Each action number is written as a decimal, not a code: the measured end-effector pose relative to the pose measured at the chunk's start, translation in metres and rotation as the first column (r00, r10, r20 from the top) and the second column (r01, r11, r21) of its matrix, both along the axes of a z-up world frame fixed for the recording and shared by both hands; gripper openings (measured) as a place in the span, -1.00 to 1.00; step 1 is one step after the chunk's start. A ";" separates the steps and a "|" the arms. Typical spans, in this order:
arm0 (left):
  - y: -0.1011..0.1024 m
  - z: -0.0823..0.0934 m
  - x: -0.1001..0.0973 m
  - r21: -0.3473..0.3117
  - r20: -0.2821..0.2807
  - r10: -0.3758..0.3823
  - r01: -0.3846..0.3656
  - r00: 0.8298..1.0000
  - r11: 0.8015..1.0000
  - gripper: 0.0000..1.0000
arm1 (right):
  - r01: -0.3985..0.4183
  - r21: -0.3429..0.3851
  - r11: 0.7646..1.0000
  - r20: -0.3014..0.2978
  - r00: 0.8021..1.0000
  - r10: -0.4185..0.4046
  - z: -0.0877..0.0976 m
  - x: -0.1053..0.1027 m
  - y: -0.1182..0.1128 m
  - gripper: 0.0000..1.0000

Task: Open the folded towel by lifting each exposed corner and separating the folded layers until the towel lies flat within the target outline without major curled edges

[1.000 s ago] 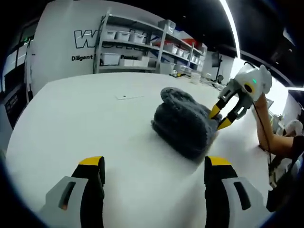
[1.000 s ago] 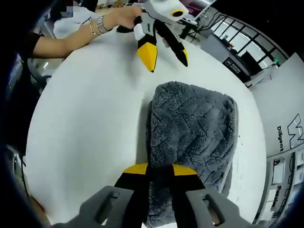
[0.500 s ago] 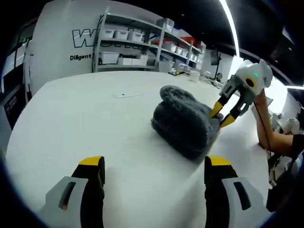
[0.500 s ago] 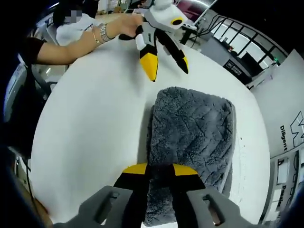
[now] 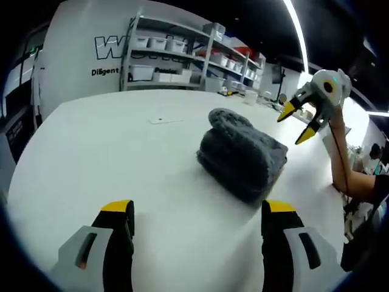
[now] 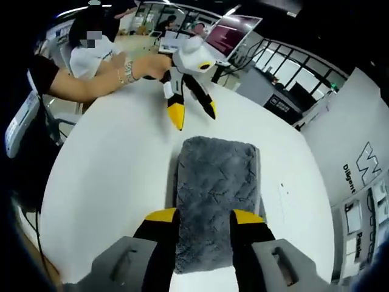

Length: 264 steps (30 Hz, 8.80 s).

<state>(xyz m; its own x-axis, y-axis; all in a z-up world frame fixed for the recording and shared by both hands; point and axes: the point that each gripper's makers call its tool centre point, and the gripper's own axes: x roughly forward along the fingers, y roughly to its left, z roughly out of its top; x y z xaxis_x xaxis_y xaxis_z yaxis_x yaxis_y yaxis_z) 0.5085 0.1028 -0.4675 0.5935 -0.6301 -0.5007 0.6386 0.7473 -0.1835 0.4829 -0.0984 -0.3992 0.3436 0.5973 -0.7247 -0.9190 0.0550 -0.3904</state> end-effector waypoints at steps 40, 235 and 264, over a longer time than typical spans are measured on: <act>-0.022 0.027 -0.007 -0.055 0.101 -0.080 0.085 0.992 0.995 0.98 | 0.362 0.427 0.829 -0.173 0.932 -0.318 -0.028 -0.009 -0.120 0.98; -0.012 0.023 -0.015 -0.035 0.082 -0.108 0.112 0.991 0.993 0.82 | 0.608 0.732 0.308 -0.142 0.578 -0.803 0.019 0.036 -0.253 -0.90; -0.011 0.023 -0.013 -0.025 0.078 -0.107 0.110 0.991 0.994 0.81 | 0.806 0.567 0.170 -0.251 0.366 -0.896 -0.060 0.032 -0.303 -0.67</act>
<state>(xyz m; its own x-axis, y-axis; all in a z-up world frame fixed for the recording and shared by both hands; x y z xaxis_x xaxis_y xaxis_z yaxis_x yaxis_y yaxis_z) 0.4952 0.0919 -0.4447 0.5568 -0.7064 -0.4371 0.7287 0.6680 -0.1513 0.5150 -0.4012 -0.4597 0.9445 0.0906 -0.3158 -0.1102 0.9929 -0.0447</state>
